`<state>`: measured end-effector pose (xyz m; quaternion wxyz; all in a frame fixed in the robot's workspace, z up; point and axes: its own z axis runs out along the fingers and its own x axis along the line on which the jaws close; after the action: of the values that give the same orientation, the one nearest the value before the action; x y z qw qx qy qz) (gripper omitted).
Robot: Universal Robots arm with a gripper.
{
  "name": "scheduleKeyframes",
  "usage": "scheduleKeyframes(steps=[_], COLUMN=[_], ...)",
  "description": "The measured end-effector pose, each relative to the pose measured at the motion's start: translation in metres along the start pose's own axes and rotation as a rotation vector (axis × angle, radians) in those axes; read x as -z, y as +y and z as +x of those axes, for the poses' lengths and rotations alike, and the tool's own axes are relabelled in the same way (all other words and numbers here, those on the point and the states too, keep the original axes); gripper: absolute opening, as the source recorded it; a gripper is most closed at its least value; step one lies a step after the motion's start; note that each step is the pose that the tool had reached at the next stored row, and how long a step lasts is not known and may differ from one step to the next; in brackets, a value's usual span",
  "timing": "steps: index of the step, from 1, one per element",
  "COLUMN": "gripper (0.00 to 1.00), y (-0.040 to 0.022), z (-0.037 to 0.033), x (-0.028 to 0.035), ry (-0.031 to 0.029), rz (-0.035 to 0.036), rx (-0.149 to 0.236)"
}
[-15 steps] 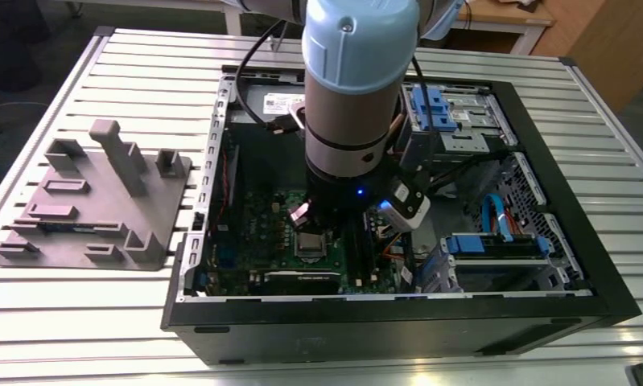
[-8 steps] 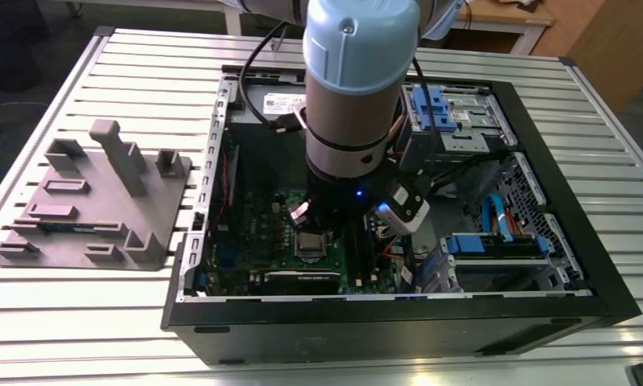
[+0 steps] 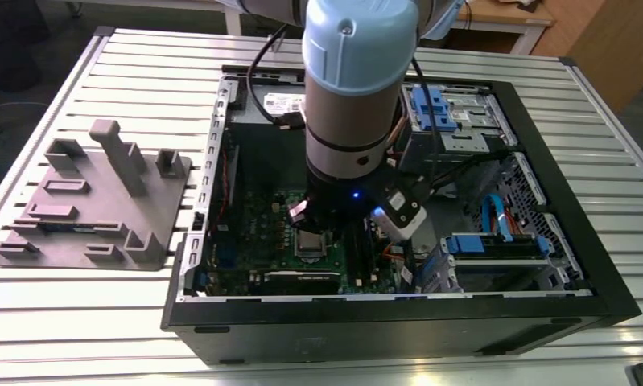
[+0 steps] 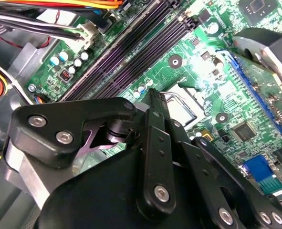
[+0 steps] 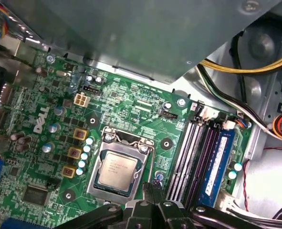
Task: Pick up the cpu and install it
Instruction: 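Install the first cpu locking lever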
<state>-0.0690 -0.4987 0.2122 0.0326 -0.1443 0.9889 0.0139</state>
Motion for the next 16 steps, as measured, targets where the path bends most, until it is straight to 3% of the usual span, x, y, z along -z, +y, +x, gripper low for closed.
scheduleKeyframes(steps=[16], gripper=[0.1], y=[-0.001], z=[0.0044], x=[-0.0084], ry=[-0.0024], rz=[0.0009], rx=[-0.004])
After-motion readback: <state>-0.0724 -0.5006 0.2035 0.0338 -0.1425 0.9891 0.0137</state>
